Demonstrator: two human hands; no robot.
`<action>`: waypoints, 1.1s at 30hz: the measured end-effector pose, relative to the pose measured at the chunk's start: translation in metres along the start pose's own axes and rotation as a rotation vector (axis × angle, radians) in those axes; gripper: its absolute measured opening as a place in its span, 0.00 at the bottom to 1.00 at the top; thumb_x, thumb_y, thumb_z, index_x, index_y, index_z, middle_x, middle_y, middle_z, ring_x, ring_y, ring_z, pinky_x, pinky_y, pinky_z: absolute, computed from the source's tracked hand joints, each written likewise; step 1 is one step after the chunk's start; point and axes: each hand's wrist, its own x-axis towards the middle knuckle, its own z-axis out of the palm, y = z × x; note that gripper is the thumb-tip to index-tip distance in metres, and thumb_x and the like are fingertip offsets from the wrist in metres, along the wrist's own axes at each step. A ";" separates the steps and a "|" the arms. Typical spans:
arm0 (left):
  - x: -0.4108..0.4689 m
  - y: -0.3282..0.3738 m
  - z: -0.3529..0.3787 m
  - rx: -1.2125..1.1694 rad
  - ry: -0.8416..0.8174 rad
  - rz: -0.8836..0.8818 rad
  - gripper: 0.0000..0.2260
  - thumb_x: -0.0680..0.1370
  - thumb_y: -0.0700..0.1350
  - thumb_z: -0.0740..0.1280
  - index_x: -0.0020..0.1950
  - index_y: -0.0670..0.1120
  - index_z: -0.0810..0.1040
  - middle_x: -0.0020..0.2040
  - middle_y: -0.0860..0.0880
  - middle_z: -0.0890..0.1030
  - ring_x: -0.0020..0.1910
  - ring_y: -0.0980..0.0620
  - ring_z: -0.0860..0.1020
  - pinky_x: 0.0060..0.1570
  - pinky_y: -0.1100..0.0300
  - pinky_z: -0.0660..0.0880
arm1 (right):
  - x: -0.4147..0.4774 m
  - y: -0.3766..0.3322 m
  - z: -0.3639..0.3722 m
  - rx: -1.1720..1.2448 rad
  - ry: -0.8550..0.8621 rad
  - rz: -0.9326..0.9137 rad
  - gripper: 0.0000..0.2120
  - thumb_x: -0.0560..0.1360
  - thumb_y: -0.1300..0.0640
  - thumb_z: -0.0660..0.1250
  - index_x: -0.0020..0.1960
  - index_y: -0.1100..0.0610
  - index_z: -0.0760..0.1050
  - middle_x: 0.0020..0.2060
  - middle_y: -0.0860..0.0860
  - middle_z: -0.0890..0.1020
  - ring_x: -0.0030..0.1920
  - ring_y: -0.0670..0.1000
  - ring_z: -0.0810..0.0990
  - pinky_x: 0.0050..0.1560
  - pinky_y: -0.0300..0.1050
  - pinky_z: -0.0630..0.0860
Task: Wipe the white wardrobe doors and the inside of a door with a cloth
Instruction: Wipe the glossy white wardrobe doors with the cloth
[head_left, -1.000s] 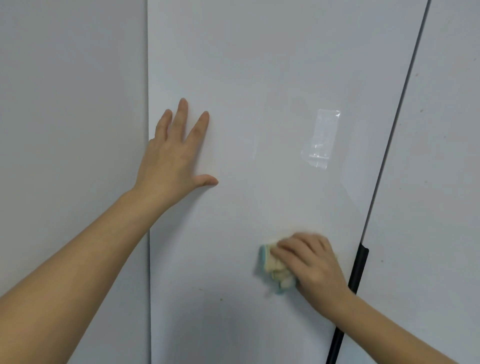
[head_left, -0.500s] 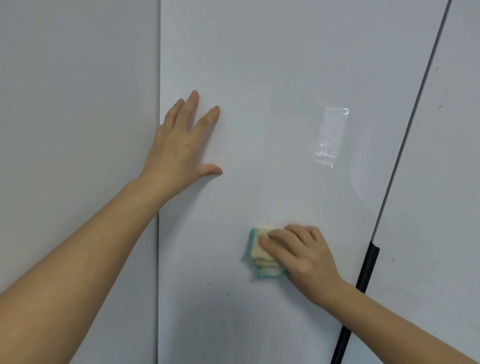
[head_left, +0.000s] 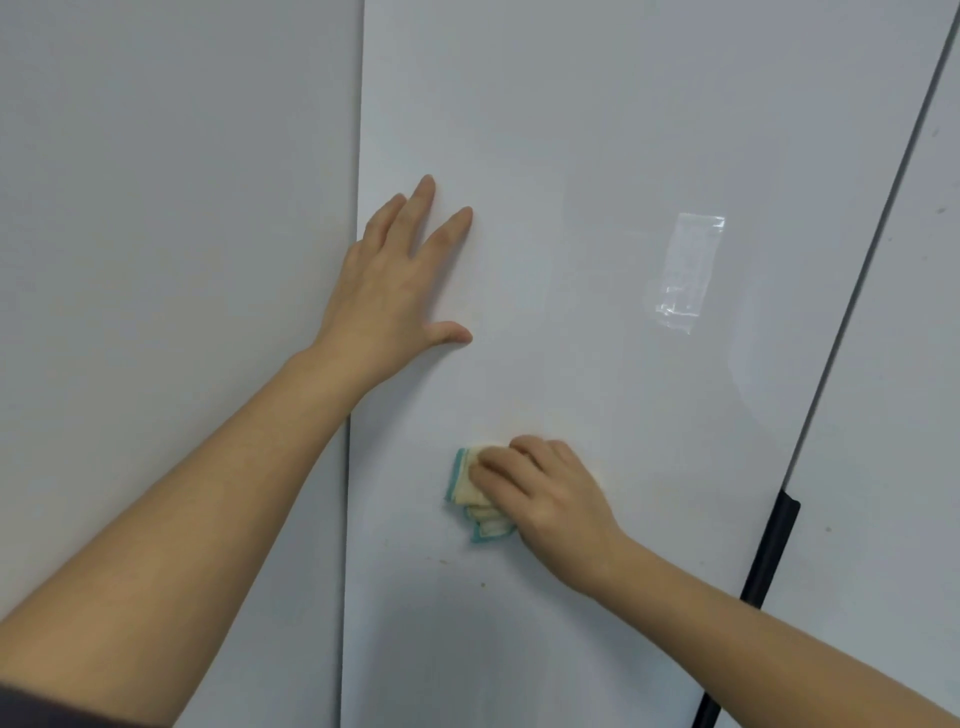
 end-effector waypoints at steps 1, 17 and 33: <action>0.000 -0.001 0.001 0.002 -0.001 -0.002 0.49 0.68 0.60 0.75 0.80 0.56 0.49 0.81 0.48 0.43 0.79 0.45 0.45 0.74 0.46 0.54 | 0.011 0.004 -0.003 0.004 0.038 0.041 0.16 0.81 0.65 0.55 0.51 0.60 0.81 0.50 0.54 0.82 0.47 0.57 0.74 0.41 0.48 0.68; 0.002 -0.008 -0.006 -0.156 -0.065 -0.163 0.51 0.70 0.55 0.76 0.80 0.57 0.42 0.79 0.48 0.35 0.78 0.45 0.37 0.75 0.50 0.52 | 0.047 0.000 0.006 0.064 0.119 0.144 0.14 0.76 0.67 0.57 0.49 0.62 0.81 0.49 0.54 0.82 0.46 0.57 0.74 0.40 0.47 0.67; 0.008 -0.019 -0.010 -0.130 0.046 -0.132 0.39 0.73 0.48 0.75 0.78 0.58 0.57 0.80 0.47 0.48 0.78 0.45 0.49 0.73 0.49 0.61 | 0.095 -0.021 0.038 0.082 0.132 0.168 0.08 0.71 0.68 0.64 0.47 0.62 0.80 0.47 0.54 0.82 0.45 0.55 0.71 0.41 0.45 0.62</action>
